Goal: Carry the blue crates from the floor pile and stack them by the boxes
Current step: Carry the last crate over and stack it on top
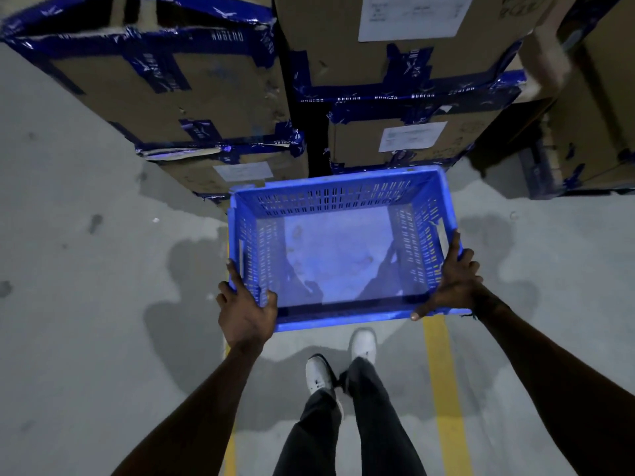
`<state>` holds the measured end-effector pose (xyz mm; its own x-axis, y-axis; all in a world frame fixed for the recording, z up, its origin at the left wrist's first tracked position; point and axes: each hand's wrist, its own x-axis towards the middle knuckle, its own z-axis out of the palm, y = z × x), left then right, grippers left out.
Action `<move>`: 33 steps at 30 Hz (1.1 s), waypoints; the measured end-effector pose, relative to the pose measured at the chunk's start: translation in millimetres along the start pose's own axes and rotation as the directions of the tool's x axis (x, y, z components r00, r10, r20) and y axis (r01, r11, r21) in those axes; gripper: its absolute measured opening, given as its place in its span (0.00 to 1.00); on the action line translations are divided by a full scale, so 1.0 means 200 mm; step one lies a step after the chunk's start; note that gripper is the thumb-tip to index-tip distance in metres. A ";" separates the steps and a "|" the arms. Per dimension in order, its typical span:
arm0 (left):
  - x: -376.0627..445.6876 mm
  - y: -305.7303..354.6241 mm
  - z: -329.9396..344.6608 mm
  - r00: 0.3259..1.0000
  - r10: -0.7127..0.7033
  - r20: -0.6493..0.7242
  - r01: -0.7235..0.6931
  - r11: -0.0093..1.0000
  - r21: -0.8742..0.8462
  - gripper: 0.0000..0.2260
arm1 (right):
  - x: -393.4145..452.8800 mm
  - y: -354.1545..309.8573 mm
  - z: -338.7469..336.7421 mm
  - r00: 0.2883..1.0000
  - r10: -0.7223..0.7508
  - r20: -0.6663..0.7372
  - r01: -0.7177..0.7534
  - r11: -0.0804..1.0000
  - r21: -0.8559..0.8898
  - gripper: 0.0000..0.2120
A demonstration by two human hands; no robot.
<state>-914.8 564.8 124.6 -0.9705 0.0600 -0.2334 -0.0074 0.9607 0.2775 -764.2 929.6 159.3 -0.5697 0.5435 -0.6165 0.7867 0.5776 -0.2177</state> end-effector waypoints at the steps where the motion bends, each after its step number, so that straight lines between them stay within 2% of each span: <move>1: 0.00 -0.01 0.00 1.000 0.005 0.009 -0.006 1.000 0.008 0.46 | 0.00 0.00 0.01 1.000 0.008 -0.004 -0.008 0.999 0.041 0.94; 4: 0.02 -0.04 -0.01 0.998 0.053 0.045 -0.055 0.998 0.039 0.46 | 0.00 -0.01 0.04 0.991 0.059 -0.121 -0.043 0.991 0.129 0.79; 8: 0.15 -0.05 -0.04 0.989 0.137 0.049 -0.136 0.991 -0.005 0.42 | 0.14 0.09 0.03 0.960 -0.049 -0.275 0.068 0.996 0.059 0.55; 12: 0.36 0.02 -0.04 0.992 0.123 0.007 -0.123 0.992 -0.013 0.38 | 0.31 0.11 -0.02 0.948 -0.118 -0.296 0.165 0.976 0.141 0.41; 15: 0.39 0.03 -0.04 0.994 0.105 0.010 -0.104 0.992 -0.067 0.36 | 0.37 0.07 0.01 0.912 -0.091 -0.399 0.146 0.983 0.109 0.30; 18: 0.39 0.03 -0.03 0.995 0.100 0.017 -0.099 0.993 -0.062 0.36 | 0.40 0.07 0.03 0.901 -0.073 -0.427 0.099 0.994 0.038 0.21; 23: 0.38 0.05 -0.02 0.992 0.123 0.012 -0.122 0.991 -0.055 0.38 | 0.43 0.05 -0.02 0.920 -0.035 -0.391 0.060 0.997 0.052 0.16; 27: 0.41 0.04 -0.05 0.992 0.122 0.017 -0.120 0.989 -0.086 0.39 | 0.41 0.03 0.00 0.909 -0.023 -0.416 0.043 0.998 0.037 0.14; 33: 0.37 0.07 -0.02 0.994 0.110 0.010 -0.109 0.993 -0.047 0.40 | 0.43 0.05 -0.01 0.913 -0.024 -0.406 0.047 0.998 0.045 0.15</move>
<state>-986.6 581.0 114.7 -0.9630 0.1680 -0.2106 0.0876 0.9346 0.3447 -806.1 984.1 106.1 -0.6361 0.7298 -0.2505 0.7692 0.5744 -0.2800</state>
